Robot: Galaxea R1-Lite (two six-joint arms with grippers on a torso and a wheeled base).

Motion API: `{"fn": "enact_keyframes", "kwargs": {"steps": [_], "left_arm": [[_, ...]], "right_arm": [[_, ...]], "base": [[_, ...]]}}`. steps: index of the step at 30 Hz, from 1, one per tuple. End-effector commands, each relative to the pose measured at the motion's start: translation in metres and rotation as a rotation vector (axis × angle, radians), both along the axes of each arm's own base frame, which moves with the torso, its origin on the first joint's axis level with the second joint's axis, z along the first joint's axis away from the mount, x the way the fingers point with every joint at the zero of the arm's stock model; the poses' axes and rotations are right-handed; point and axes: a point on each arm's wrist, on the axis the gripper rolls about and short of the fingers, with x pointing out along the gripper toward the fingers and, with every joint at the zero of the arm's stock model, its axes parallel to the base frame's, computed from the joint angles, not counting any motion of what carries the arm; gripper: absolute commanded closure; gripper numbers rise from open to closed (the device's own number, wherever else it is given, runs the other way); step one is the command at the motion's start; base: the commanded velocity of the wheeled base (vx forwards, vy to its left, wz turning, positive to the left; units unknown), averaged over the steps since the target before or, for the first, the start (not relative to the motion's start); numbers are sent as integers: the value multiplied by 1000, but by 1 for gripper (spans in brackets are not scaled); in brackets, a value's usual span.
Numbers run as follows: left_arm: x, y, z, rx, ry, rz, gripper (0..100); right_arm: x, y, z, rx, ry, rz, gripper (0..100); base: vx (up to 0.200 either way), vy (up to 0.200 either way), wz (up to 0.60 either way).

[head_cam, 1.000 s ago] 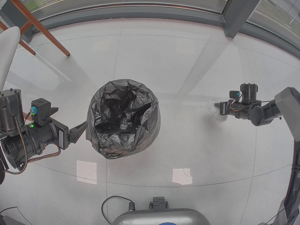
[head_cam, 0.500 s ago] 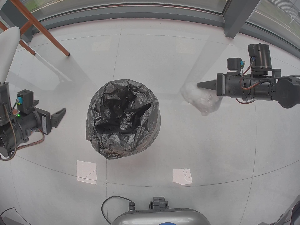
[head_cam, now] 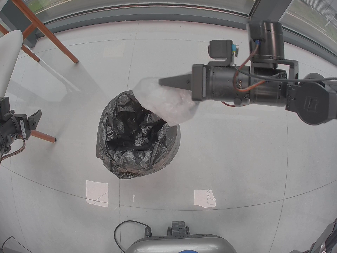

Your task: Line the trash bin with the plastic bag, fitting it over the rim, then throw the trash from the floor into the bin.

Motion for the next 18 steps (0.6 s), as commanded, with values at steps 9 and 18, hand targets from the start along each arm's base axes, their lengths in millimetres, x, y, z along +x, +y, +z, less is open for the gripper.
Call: {"fn": "enact_keyframes", "kwargs": {"steps": [9, 18], "left_arm": [[-3, 1, 0, -8, -5, 7, 0], [-15, -2, -15, -47, 23, -42, 0]], "right_arm": [[13, -11, 25, 148, 46, -73, 0], [-11, -158, 5, -3, 22, -418, 0]], "base": [[0, 0, 0], [0, 0, 0]]}}
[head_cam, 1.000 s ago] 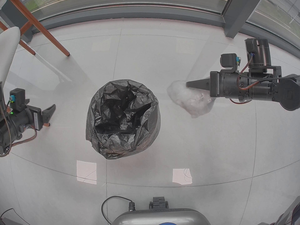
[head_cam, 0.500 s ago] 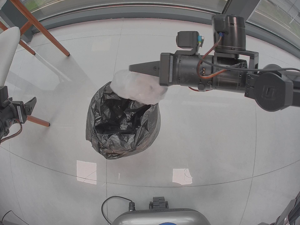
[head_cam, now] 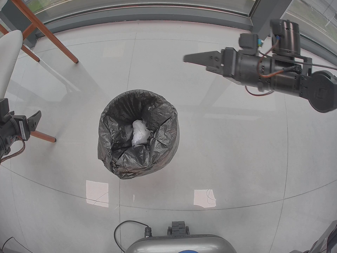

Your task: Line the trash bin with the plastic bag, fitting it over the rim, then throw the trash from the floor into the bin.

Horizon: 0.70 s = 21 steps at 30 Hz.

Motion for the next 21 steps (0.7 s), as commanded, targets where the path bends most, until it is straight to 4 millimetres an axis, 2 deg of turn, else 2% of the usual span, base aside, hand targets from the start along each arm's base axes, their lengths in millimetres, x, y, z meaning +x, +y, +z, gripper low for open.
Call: {"fn": "enact_keyframes", "kwargs": {"steps": [1, 2, 3, 6, 10, 11, 13, 17, 21], "left_arm": [[-18, -3, -19, -43, 33, -46, 0], [-19, -3, -20, -45, 37, -47, 0], [-28, -4, -31, -50, 61, -48, 0], [-50, -5, -57, -80, 111, -45, 0], [-81, -10, -84, -107, 136, -80, 0], [-81, -10, -84, -107, 136, -80, 0], [-108, -16, -99, -116, 104, -196, 0], [-140, -22, -125, -121, 85, -404, 0], [-166, -21, -140, -123, 44, -508, 0]], "right_arm": [[-53, -115, -14, -126, -20, -247, 0], [-54, -117, -16, -129, -19, -251, 0], [-81, -134, -28, -166, -18, -286, 0], [-130, -152, -56, -198, 22, -327, 0], [-188, -165, -101, -239, 52, -390, 0], [-188, -165, -101, -239, 52, -390, 0], [-225, -174, -129, -262, 37, -467, 0], [-258, -182, -155, -267, -6, -578, 0], [-284, -190, -177, -263, -76, -762, 0]], "base": [[0, 0, 0], [0, 0, 0], [0, 0, 0], [0, 0, 0], [0, 0, 0], [0, 0, 0], [0, 0, 0], [0, 0, 0], [0, 0, 0]]}}
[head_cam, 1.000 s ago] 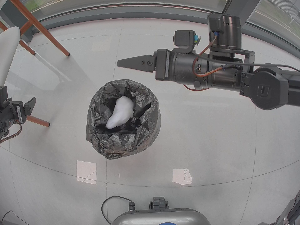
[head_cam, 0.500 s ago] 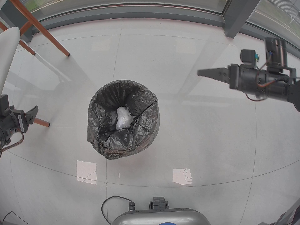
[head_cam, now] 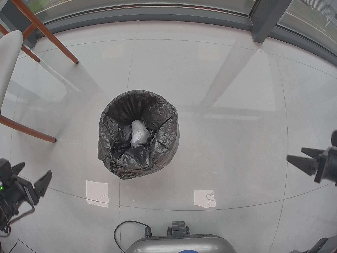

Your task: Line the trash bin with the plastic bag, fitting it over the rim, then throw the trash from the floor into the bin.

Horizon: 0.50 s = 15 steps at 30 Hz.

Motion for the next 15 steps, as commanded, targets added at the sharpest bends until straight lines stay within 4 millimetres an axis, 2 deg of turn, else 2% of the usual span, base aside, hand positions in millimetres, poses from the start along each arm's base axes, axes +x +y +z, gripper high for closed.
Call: {"fn": "enact_keyframes", "kwargs": {"steps": [1, 3, 5, 8, 10, 12, 15], "left_arm": [[-93, -6, -68, -56, -88, -309, 0], [-108, -4, -80, -53, -103, -315, 0], [-120, -2, -83, -49, -191, -314, 0], [-117, -2, -83, -45, -184, -264, 0], [-117, 0, -86, -42, -172, -170, 0], [-117, 1, -88, -84, -150, -114, 0], [-117, 1, -88, -87, -147, -113, 0]], "right_arm": [[-118, -35, -85, -74, -223, -351, 0], [-131, -37, -109, -86, -274, -376, 0], [-149, -39, -121, -83, -375, -397, 0], [-148, -40, -120, -104, -330, -455, 0], [-146, -39, -119, -129, -374, -448, 0], [-146, -39, -120, -204, -386, -412, 0], [-146, -37, -125, -199, -350, -328, 0]], "base": [[0, 0, 0], [0, 0, 0], [0, 0, 0], [0, 0, 0], [0, 0, 0], [0, 0, 0], [0, 0, 0]]}}
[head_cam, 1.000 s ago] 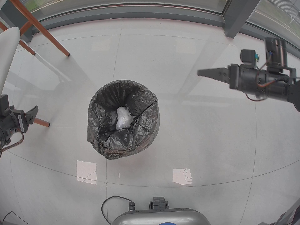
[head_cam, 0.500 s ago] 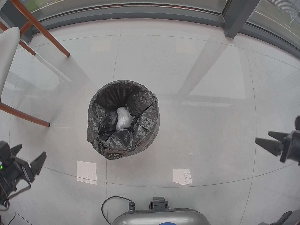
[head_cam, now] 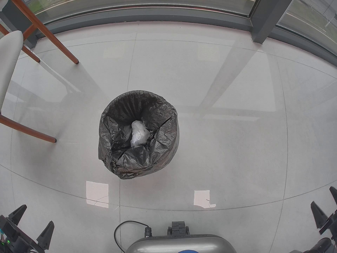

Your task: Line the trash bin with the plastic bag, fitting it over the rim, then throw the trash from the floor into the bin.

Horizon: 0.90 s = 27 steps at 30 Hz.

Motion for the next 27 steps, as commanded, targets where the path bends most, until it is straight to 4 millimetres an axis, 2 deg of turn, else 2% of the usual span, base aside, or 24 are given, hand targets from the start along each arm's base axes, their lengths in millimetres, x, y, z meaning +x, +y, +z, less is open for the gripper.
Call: {"fn": "enact_keyframes", "kwargs": {"steps": [1, 5, 7, 8, 11, 13, 27], "left_arm": [[-18, 3, -24, -38, -77, 22, 0], [-18, 2, -24, -29, -80, 130, 0], [-18, 1, -24, -22, -83, 197, 0], [-19, 1, -24, -18, -86, 199, 0], [-19, -1, -24, 14, -92, 113, 0], [-24, 0, -25, 26, -156, 22, 0], [-24, 1, -25, -19, -161, 120, 0]], "right_arm": [[-19, -1, -38, -37, -54, -10, 0], [-19, -1, -38, -19, -45, -62, 0], [-22, -1, -38, -16, -98, -102, 0], [-26, 0, -39, -14, -156, -126, 0], [-26, -1, -38, -8, -158, -131, 0], [-26, 0, -39, -14, -156, -120, 0], [-26, -1, -38, -8, -158, -131, 0]], "base": [[0, 0, 0], [0, 0, 0], [0, 0, 0], [0, 0, 0], [0, 0, 0], [0, 0, 0], [0, 0, 0]]}}
